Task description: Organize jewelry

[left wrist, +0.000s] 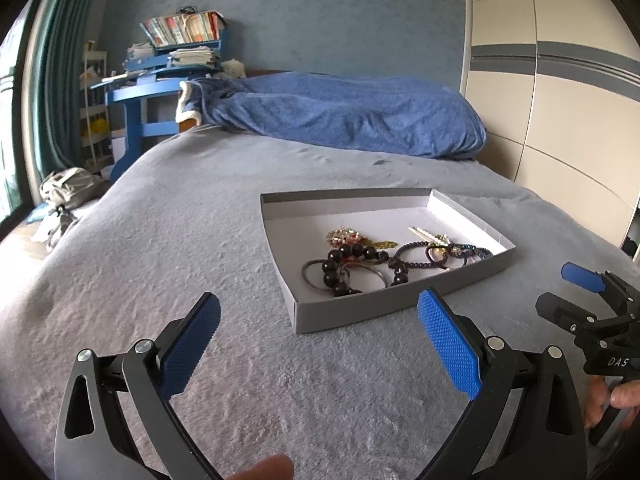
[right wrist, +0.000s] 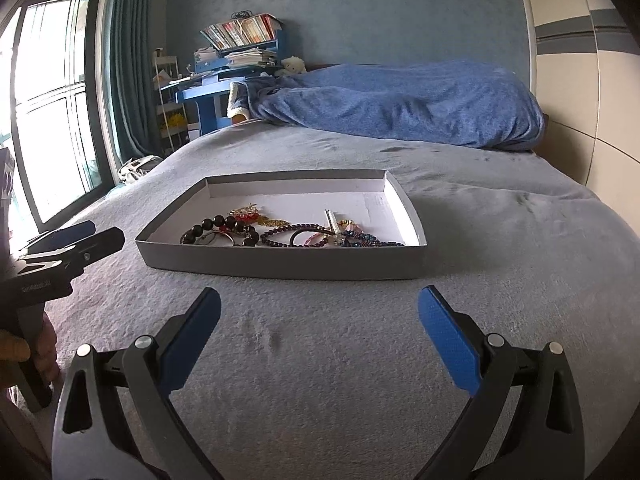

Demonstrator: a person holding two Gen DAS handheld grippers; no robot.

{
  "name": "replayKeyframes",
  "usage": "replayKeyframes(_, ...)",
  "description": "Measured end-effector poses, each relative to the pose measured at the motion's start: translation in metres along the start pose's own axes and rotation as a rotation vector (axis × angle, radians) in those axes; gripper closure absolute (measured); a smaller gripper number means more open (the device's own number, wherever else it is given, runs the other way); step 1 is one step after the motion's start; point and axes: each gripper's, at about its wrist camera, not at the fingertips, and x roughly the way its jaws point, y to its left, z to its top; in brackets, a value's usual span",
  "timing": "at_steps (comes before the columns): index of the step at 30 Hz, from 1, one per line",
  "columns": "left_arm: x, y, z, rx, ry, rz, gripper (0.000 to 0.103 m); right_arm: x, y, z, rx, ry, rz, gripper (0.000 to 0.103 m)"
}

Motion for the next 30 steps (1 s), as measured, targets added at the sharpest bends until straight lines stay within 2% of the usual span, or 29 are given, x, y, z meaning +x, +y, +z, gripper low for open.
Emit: replayKeyframes(30,0.0021,-0.0048,-0.0008,0.026,0.008,-0.007,0.005,0.0008,0.0015,0.0005,0.0,0.001,0.0,0.006)
